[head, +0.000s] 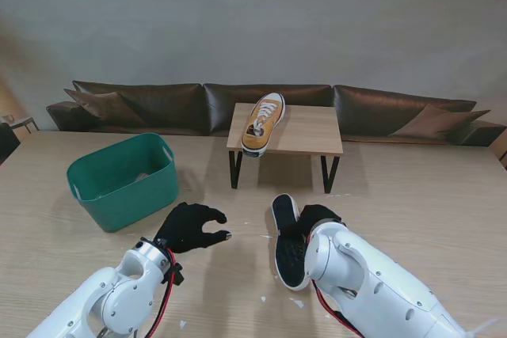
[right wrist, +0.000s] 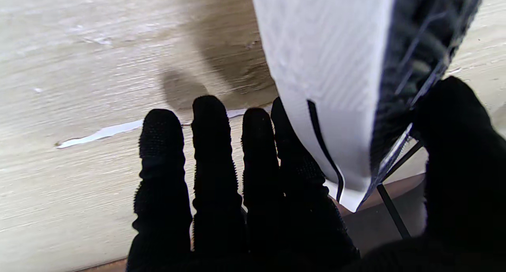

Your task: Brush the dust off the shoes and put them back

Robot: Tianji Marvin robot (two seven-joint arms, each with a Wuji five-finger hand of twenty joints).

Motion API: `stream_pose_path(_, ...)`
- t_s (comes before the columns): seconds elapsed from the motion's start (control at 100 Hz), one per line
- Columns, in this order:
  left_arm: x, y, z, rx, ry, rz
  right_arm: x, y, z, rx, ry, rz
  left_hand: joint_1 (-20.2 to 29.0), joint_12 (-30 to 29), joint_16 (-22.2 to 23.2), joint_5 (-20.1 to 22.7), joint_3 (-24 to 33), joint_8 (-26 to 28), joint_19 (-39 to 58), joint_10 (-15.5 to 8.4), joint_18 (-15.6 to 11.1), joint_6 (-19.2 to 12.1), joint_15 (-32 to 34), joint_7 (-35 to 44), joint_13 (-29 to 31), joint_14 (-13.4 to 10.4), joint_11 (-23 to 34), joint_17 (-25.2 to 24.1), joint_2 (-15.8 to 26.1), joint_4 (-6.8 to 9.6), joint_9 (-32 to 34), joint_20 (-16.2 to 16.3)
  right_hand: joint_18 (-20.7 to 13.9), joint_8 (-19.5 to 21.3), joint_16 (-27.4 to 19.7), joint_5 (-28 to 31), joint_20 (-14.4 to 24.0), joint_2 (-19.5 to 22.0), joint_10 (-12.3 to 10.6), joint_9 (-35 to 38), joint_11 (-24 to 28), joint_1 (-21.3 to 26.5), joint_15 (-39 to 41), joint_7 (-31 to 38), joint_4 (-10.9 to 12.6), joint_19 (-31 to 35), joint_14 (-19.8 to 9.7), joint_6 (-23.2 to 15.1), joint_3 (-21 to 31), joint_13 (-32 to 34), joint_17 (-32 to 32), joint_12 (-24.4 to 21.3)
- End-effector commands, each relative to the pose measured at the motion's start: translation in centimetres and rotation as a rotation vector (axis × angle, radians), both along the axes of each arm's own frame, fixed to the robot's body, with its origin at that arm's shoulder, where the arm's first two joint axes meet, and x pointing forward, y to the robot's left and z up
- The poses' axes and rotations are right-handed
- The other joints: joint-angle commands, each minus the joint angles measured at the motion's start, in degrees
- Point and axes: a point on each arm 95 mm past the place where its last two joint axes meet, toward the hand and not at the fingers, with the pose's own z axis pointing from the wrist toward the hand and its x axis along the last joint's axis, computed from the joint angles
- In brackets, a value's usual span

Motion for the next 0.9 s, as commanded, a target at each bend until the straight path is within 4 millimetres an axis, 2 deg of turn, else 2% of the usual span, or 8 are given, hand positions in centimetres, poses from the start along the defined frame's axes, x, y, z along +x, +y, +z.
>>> stream_pose_path(0.0, -0.2, -0.1, 0.0, 0.002, 0.015, -0.005, -0.8, 1.2, -1.2, 0.023, 0.049, 0.017, 1.2, 0.5, 1.0, 0.7, -1.3, 0.4, -0.7, 0.9, 1.0, 0.9, 1.2, 0.3, 1.1, 1.3, -0.5, -1.8, 2.3, 2.02, -0.7, 1.1, -0.9, -5.2, 2.3, 4.7, 0.7, -4.3, -2.4, 6.1, 1.7, 10.5, 4.8, 12.2, 1.6, 5.0, -1.0, -7.5, 4.6, 3.9, -15.9, 2.7)
stream_pose_path(0.02, -0.2, -0.1, 0.0, 0.002, 0.015, -0.005, -0.8, 1.3, -1.2, 0.028, 0.051, 0.015, 1.2, 0.5, 1.0, 0.8, -1.4, 0.4, -0.7, 0.8, 1.0, 0.8, 1.2, 0.4, 1.1, 1.3, -0.5, -1.8, 2.3, 2.02, -0.7, 1.1, -1.0, -6.9, 3.0, 4.0, 0.8, -8.2, -2.6, 7.1, 1.9, 8.1, 6.1, 15.1, -0.8, 5.9, -1.3, -8.1, 14.1, 5.0, -15.3, 3.1)
stream_pose_path(0.05, -0.2, -0.1, 0.0, 0.001, 0.014, -0.004, -0.8, 1.4, -1.2, 0.034, 0.054, 0.010, 1.2, 0.6, 1.0, 0.8, -1.4, 0.4, -0.7, 0.8, 1.0, 0.8, 1.3, 0.4, 1.1, 1.2, -0.5, -1.8, 2.4, 2.02, -0.7, 1.1, -1.0, -8.4, 4.3, 3.4, 1.2, -15.9, -2.5, 8.8, 2.3, 2.5, 9.1, 19.3, -8.9, 7.8, -1.9, -8.9, 35.0, 6.9, -14.1, 3.8)
stream_pose_path(0.08, -0.2, -0.1, -0.1, 0.001, 0.014, -0.003, -0.9, 1.6, -1.2, 0.039, 0.054, 0.005, 1.2, 0.6, 1.0, 0.9, -1.4, 0.4, -0.7, 0.9, 1.1, 0.9, 1.3, 0.4, 1.2, 1.4, -0.5, -1.8, 2.3, 2.03, -0.7, 1.1, -1.0, -8.4, 5.1, 3.9, 1.8, -18.3, -2.4, 9.8, 2.9, 2.8, 11.1, 20.5, -11.3, 9.3, -2.1, -9.3, 38.5, 8.1, -13.1, 4.4)
stream_pose_path(0.17, -0.2, -0.1, -0.1, 0.001, 0.014, -0.002, -0.9, 2.1, -1.2, 0.044, 0.054, 0.006, 1.3, 0.5, 1.0, 1.0, -1.5, 0.5, -0.7, 0.9, 1.1, 1.0, 1.2, 0.5, 1.1, 1.4, -0.5, -1.9, 2.5, 2.05, -0.7, 1.1, -0.5, -7.6, 7.2, 6.6, 3.2, -21.5, -2.1, 13.6, 4.2, 5.0, 16.5, 22.8, -13.1, 12.9, -2.2, -10.2, 41.0, 11.8, -10.4, 7.6)
stream_pose_path(0.46, -0.3, 0.0, -0.1, 0.005, 0.016, 0.004, -1.7, 3.1, -0.7, 0.023, 0.051, 0.118, 1.3, 0.6, 1.0, 1.4, -1.8, 0.7, -0.8, 0.9, 1.1, 1.0, 1.3, 0.8, 1.1, 1.3, -0.6, -2.0, 2.8, 2.11, -0.7, 1.2, 0.4, -1.6, 11.9, 8.0, 8.9, -24.2, -1.5, 16.5, 8.7, 5.9, 28.4, 28.6, -12.4, 22.7, -2.6, -11.6, 49.3, 18.1, -3.5, 15.8)
stream_pose_path(0.66, -0.2, 0.4, -0.3, 0.010, 0.023, 0.024, -2.6, 3.3, 0.3, 0.039, 0.006, 0.210, 1.4, 0.5, 0.9, 0.1, -1.8, 0.5, -1.3, 0.9, 1.0, 1.3, 1.0, 0.0, 0.6, 1.3, -0.7, -2.5, 2.9, 2.13, -1.1, 1.1, 0.3, -6.0, 13.7, 3.8, 11.2, -23.0, -2.5, 15.3, 9.0, 5.7, 29.6, 37.1, -12.6, 23.9, -3.4, -12.2, 53.1, 19.3, -0.6, 19.1)
stream_pose_path(0.89, 0.3, 0.7, -1.3, -0.051, 0.102, 0.088, -3.0, 2.9, 1.3, 0.088, -0.071, 0.261, 1.8, -1.1, -1.3, -9.2, -1.9, -2.9, -9.3, 2.0, 0.5, 2.6, -4.8, -6.2, -6.1, 2.6, -3.4, -7.8, 2.1, 2.12, -6.3, -1.5, 0.0, -9.0, 14.1, 1.4, 10.8, -20.3, -2.4, 14.9, 8.8, 5.2, 28.4, 41.3, -13.8, 23.3, -4.7, -11.4, 54.0, 22.0, 3.7, 20.0)
